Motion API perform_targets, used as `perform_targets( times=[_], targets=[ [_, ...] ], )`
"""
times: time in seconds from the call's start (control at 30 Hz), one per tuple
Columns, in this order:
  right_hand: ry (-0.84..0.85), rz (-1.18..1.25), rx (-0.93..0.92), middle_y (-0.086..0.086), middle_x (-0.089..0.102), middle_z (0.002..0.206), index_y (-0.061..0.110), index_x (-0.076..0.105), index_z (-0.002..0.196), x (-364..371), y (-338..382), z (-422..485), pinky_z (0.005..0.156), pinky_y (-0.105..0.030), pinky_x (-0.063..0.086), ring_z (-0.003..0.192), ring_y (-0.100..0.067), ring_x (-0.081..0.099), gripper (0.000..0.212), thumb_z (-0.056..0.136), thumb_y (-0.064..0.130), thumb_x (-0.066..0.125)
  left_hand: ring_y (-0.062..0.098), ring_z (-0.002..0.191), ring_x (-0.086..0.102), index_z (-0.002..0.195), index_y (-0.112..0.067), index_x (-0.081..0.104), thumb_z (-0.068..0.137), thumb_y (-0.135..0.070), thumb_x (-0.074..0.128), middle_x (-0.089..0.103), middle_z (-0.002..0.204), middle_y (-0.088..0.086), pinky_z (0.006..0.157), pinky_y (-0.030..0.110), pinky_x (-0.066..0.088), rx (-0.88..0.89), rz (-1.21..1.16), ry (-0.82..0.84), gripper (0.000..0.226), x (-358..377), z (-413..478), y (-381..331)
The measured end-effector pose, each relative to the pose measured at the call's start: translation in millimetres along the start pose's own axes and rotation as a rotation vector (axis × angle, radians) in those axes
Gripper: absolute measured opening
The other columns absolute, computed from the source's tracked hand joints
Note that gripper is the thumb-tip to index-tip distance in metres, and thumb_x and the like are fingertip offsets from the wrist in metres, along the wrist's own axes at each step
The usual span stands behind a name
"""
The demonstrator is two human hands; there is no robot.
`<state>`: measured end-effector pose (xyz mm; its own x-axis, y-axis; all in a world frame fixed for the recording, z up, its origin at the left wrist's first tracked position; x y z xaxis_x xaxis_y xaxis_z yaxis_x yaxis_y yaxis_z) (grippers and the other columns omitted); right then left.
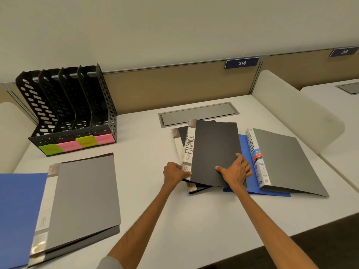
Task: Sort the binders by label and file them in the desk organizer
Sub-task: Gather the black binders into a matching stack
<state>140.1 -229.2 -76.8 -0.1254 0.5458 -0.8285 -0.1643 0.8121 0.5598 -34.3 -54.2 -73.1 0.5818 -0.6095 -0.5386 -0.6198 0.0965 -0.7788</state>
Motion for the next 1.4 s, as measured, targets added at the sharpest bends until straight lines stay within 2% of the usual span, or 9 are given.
perform_targets(
  times=[0.17, 0.27, 0.43, 0.53, 0.7, 1.03, 1.17, 1.3, 1.4],
  targets=[
    [0.017, 0.168, 0.000, -0.015, 0.041, 0.141, 0.015, 0.033, 0.140, -7, 6, 4, 0.103, -0.051, 0.037, 0.129, -0.035, 0.040, 0.098, 0.064, 0.046, 0.086, 0.025, 0.080, 0.072, 0.098, -0.001, 0.071, 0.066, -0.014, 0.087, 0.073, 0.100, 0.013, 0.070, 0.037, 0.061, 0.021, -0.170, 0.001, 0.038, -12, -2, -18],
    [0.040, 0.274, 0.005, -0.013, 0.039, 0.143, 0.016, 0.030, 0.141, -11, 11, 6, 0.103, -0.054, 0.038, 0.131, -0.034, 0.040, 0.098, 0.066, 0.050, 0.084, 0.024, 0.083, 0.071, 0.105, -0.002, 0.069, 0.071, -0.010, 0.084, 0.071, 0.108, 0.013, 0.065, 0.031, 0.061, 0.034, -0.292, 0.011, 0.039, -21, -4, -32],
    [0.121, 0.543, 0.010, -0.011, 0.038, 0.146, 0.018, 0.027, 0.142, -18, 23, 8, 0.106, -0.047, 0.041, 0.132, -0.031, 0.041, 0.095, 0.070, 0.047, 0.081, 0.020, 0.087, 0.069, 0.105, -0.012, 0.068, 0.077, -0.013, 0.081, 0.069, 0.110, 0.005, 0.057, 0.020, 0.056, 0.119, -0.424, -0.018, 0.032, -40, -14, -63],
    [0.204, 0.658, 0.010, -0.009, 0.036, 0.149, 0.020, 0.022, 0.145, -18, 33, 8, 0.107, -0.045, 0.041, 0.133, -0.030, 0.041, 0.094, 0.074, 0.045, 0.079, 0.021, 0.093, 0.066, 0.107, -0.016, 0.066, 0.079, -0.015, 0.079, 0.065, 0.110, 0.001, 0.059, 0.019, 0.056, 0.176, -0.457, -0.036, 0.032, -50, -21, -81],
    [0.271, 0.854, 0.107, -0.006, 0.033, 0.152, 0.025, 0.018, 0.148, -18, 50, 11, 0.109, -0.046, 0.036, 0.135, -0.029, 0.039, 0.094, 0.077, 0.046, 0.076, 0.020, 0.087, 0.066, 0.106, -0.020, 0.065, 0.081, -0.017, 0.078, 0.064, 0.105, -0.003, 0.056, 0.016, 0.054, 0.257, -0.494, -0.021, 0.028, -62, -33, -99],
    [0.260, 0.960, 0.160, -0.008, 0.042, 0.146, 0.019, 0.025, 0.148, -13, 70, 6, 0.109, -0.047, 0.035, 0.132, -0.029, 0.042, 0.096, 0.073, 0.041, 0.082, 0.020, 0.091, 0.068, 0.108, -0.023, 0.063, 0.071, -0.021, 0.086, 0.063, 0.106, -0.007, 0.060, 0.018, 0.057, 0.377, -0.468, -0.102, 0.044, -92, -44, -106],
    [0.255, 0.976, 0.159, -0.008, 0.053, 0.136, 0.014, 0.040, 0.139, -15, 76, 3, 0.107, -0.049, 0.042, 0.123, -0.028, 0.050, 0.082, 0.073, 0.041, 0.081, 0.015, 0.084, 0.066, 0.106, -0.024, 0.061, 0.068, -0.026, 0.087, 0.061, 0.102, -0.012, 0.064, 0.020, 0.059, 0.436, -0.382, -0.145, 0.046, -98, -48, -113],
    [0.266, 0.989, 0.112, -0.008, 0.058, 0.130, 0.013, 0.048, 0.133, -19, 80, 1, 0.103, -0.049, 0.045, 0.118, -0.028, 0.053, 0.072, 0.075, 0.041, 0.080, 0.012, 0.077, 0.067, 0.097, -0.023, 0.062, 0.069, -0.035, 0.086, 0.062, 0.095, -0.015, 0.055, 0.017, 0.057, 0.458, -0.396, -0.123, 0.039, -96, -55, -120],
    [0.304, 0.992, 0.094, -0.007, 0.059, 0.129, 0.012, 0.050, 0.132, -20, 83, -1, 0.102, -0.049, 0.046, 0.117, -0.029, 0.054, 0.070, 0.076, 0.043, 0.077, 0.017, 0.077, 0.071, 0.089, -0.018, 0.068, 0.074, -0.042, 0.080, 0.070, 0.095, -0.007, 0.055, 0.022, 0.058, 0.461, -0.466, -0.105, 0.030, -95, -58, -128]
  ],
)
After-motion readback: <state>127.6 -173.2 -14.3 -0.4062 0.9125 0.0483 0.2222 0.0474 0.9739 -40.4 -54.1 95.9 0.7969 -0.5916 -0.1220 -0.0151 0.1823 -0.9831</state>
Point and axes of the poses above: each hand's wrist, its own z-axis towards the middle knuckle, its own x-axis out of the palm, y = z × x, the point moved 4 cm from there along z, towards the middle knuckle
